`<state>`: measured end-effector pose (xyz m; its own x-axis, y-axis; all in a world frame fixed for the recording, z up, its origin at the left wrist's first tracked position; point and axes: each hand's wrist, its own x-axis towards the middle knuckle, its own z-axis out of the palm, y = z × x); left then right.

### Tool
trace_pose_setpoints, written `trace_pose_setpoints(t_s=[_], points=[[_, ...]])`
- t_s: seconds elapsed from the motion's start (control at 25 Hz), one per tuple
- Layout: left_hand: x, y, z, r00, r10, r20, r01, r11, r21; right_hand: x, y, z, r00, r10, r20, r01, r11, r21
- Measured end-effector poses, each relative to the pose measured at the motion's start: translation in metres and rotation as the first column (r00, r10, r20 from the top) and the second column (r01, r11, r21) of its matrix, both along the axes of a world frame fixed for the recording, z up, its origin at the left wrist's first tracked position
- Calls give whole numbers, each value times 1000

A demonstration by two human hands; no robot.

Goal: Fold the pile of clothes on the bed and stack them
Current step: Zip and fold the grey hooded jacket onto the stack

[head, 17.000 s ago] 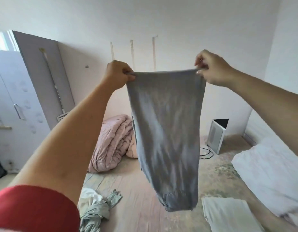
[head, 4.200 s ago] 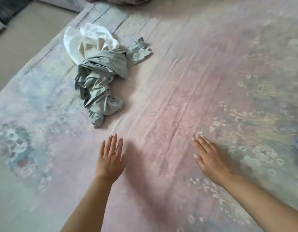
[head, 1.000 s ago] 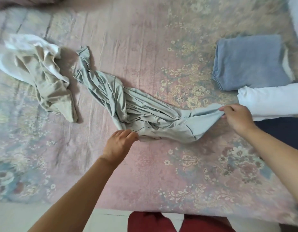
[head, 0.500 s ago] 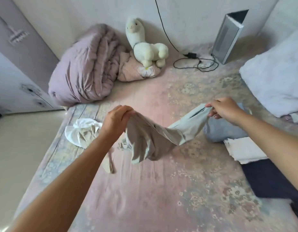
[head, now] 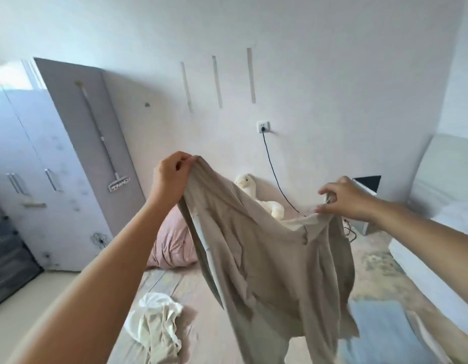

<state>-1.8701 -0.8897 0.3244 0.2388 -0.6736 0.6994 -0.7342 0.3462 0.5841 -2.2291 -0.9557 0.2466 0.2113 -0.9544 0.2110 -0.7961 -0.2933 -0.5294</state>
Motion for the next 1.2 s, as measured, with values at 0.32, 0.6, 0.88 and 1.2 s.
trace_pose_setpoints(t_s=[0.32, 0.6, 0.88, 1.2], points=[[-35, 14, 51, 995, -97, -34, 98, 995, 8, 2, 12, 63, 998, 68, 8, -67, 994, -87], [-65, 13, 97, 992, -112, 50, 113, 993, -24, 38, 47, 38, 956, 155, -249, -145, 988, 57], [-48, 18, 130, 994, 9, 107, -3, 999, -54, 29, 31, 34, 983, 184, -10, -183, 969, -167], [13, 10, 74, 978, 202, 55, -208, 966, 151, 25, 33, 101, 895, 261, 361, -281, 960, 1]])
